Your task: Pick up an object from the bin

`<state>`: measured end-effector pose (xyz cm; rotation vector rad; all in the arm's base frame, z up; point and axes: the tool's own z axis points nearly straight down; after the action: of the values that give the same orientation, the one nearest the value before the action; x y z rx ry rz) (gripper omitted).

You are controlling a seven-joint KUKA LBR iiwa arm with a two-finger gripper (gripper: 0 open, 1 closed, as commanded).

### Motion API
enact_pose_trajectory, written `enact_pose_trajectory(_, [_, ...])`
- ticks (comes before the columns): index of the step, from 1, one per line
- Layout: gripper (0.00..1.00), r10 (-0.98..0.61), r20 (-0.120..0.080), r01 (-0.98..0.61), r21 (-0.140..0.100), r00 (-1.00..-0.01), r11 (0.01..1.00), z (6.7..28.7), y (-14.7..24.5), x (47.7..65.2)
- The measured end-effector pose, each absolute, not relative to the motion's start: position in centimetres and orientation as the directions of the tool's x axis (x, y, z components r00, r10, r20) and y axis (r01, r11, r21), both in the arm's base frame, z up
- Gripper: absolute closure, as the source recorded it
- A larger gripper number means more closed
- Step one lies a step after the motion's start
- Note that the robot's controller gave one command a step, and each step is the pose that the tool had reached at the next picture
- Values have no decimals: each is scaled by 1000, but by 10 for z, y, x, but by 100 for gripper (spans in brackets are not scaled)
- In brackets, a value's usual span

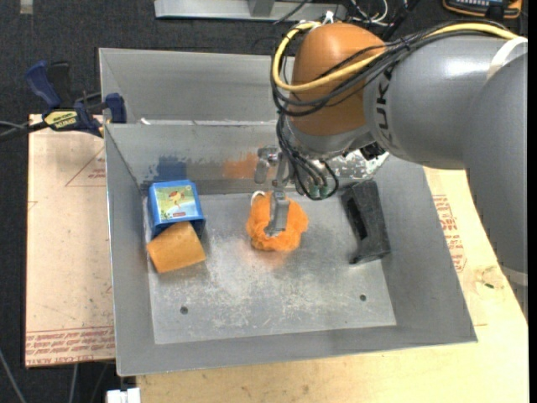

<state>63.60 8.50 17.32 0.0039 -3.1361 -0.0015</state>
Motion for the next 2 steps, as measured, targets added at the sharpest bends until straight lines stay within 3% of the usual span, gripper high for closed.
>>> enact_pose_trajectory(1, [0,-1,-2,-1,2,-1000,1000,178,85,637])
enact_pose_trajectory(2, [0,-67,-6,-67,2,-998,998,147,76,628])
